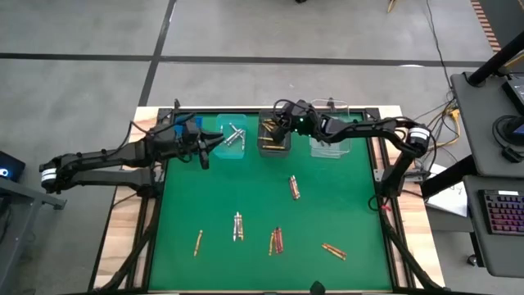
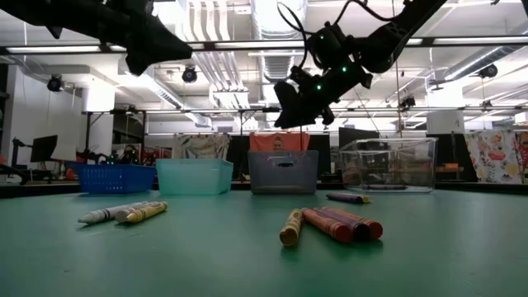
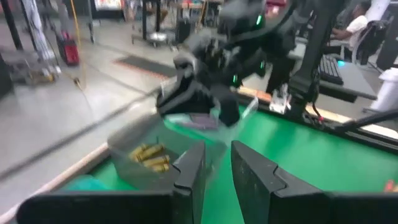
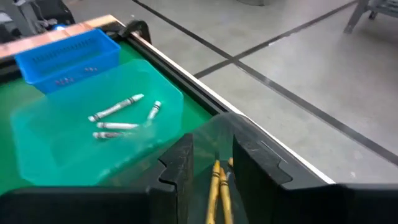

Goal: Sort crayons
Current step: Put the yellow crayon into the black bin

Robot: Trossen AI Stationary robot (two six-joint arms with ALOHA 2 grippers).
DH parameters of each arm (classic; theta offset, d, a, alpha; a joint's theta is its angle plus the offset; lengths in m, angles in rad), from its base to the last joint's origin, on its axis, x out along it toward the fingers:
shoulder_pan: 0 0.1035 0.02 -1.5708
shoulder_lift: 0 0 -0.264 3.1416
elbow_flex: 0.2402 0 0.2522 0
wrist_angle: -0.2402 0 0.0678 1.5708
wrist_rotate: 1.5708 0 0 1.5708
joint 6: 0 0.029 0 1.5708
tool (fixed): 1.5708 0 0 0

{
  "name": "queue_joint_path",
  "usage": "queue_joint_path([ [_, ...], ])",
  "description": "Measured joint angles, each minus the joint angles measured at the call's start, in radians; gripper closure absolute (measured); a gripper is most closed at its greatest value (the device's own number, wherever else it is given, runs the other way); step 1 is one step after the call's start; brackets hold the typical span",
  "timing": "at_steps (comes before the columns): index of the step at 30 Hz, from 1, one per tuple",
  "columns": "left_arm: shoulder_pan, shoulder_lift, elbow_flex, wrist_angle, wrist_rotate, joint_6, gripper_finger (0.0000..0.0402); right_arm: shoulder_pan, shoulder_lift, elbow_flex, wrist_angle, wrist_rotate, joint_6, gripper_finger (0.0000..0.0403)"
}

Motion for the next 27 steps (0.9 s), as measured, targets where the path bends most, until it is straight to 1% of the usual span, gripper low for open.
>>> queue_joint_path([
  [2, -0.004, 0.001, 0.000, -0.026, 0.021, -0.031, 0.0342, 0.011, -0.015, 0.000, -0.001, -0.001, 0.000, 0.0302],
  [7, -0.032, 0.003, 0.000, -0.081, 0.022, -0.108, 0.0343, 0.046, -0.065, 0.000, -0.030, -0.002, -0.003, 0.0311],
  [13, -0.099, 0.020, 0.000, -0.109, 0.022, -0.223, 0.0354, 0.095, -0.116, 0.000, -0.082, -0.002, -0.010, 0.0321],
  [16, -0.149, 0.042, 0.000, -0.138, 0.032, -0.322, 0.0359, 0.115, -0.132, 0.000, -0.106, -0.001, -0.013, 0.0323],
  [19, -0.206, 0.071, 0.000, -0.181, 0.073, -0.444, 0.0362, 0.131, -0.138, 0.000, -0.120, -0.001, -0.014, 0.0321],
  [24, -0.315, 0.115, 0.000, -0.282, 0.125, -0.685, 0.0363, 0.148, -0.138, 0.000, -0.127, -0.001, -0.023, 0.0317],
  [27, -0.400, 0.138, 0.000, -0.324, 0.126, -0.818, 0.0363, 0.154, -0.138, 0.000, -0.137, 0.000, -0.022, 0.0317],
])
